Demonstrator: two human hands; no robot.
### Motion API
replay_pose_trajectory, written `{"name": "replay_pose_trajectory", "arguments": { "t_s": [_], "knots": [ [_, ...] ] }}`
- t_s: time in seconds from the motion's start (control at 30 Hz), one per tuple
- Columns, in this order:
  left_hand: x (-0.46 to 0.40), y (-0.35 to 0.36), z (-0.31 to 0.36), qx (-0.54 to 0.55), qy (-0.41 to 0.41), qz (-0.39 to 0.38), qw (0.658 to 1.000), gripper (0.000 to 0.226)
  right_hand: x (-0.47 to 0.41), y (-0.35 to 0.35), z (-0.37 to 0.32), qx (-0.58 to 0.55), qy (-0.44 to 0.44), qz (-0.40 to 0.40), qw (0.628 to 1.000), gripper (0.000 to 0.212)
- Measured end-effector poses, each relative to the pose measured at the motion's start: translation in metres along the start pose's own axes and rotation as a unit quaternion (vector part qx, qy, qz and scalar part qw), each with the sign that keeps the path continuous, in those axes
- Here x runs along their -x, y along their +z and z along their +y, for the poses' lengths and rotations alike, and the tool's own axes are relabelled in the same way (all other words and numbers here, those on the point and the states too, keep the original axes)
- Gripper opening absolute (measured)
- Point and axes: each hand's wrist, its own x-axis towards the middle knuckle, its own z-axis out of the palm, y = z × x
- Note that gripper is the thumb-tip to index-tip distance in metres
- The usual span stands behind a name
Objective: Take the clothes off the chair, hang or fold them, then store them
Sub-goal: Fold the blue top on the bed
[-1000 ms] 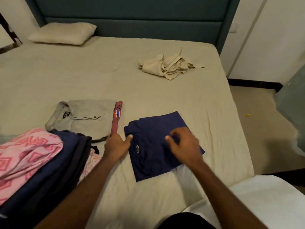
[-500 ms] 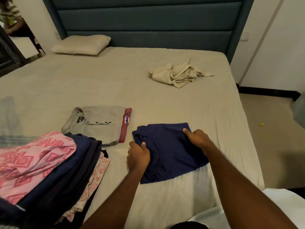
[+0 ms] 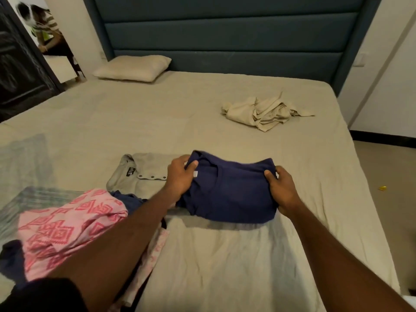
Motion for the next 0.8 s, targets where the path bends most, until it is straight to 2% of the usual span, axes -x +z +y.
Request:
{"name": "replay_pose_trajectory", "arguments": {
  "t_s": [0.23, 0.43, 0.5, 0.53, 0.63, 0.7, 0.8],
  "knots": [
    [-0.085, -0.124, 0.015, 0.058, 0.025, -0.031, 0.998, 0.016, -0.029, 0.100, -0.094, -0.075, -0.068, -0.037, 0.994, 0.010],
    [-0.102, -0.213, -0.040, 0.014, -0.010, 0.001, 1.000, 0.015, -0.036, 0.206, -0.120, -0.087, -0.048, -0.075, 0.992, 0.009],
    [-0.098, -0.225, -0.072, -0.024, -0.047, -0.008, 0.999, 0.007, -0.032, 0.234, -0.105, -0.023, -0.025, -0.093, 0.995, 0.013],
    [-0.095, -0.228, -0.089, -0.059, -0.075, -0.018, 0.995, 0.012, -0.028, 0.241, -0.094, 0.029, -0.014, -0.099, 0.995, 0.015],
    [-0.092, -0.227, -0.113, -0.268, -0.139, -0.051, 0.952, 0.057, -0.023, 0.241, -0.063, 0.189, 0.006, -0.104, 0.976, 0.016],
    [-0.098, -0.220, -0.109, -0.373, -0.114, -0.023, 0.920, 0.075, -0.029, 0.233, -0.053, 0.231, -0.005, -0.101, 0.968, 0.016],
    [-0.113, -0.194, -0.082, -0.394, -0.051, 0.005, 0.918, 0.063, -0.045, 0.221, -0.057, 0.221, -0.018, -0.074, 0.972, 0.015]
  ]
}}
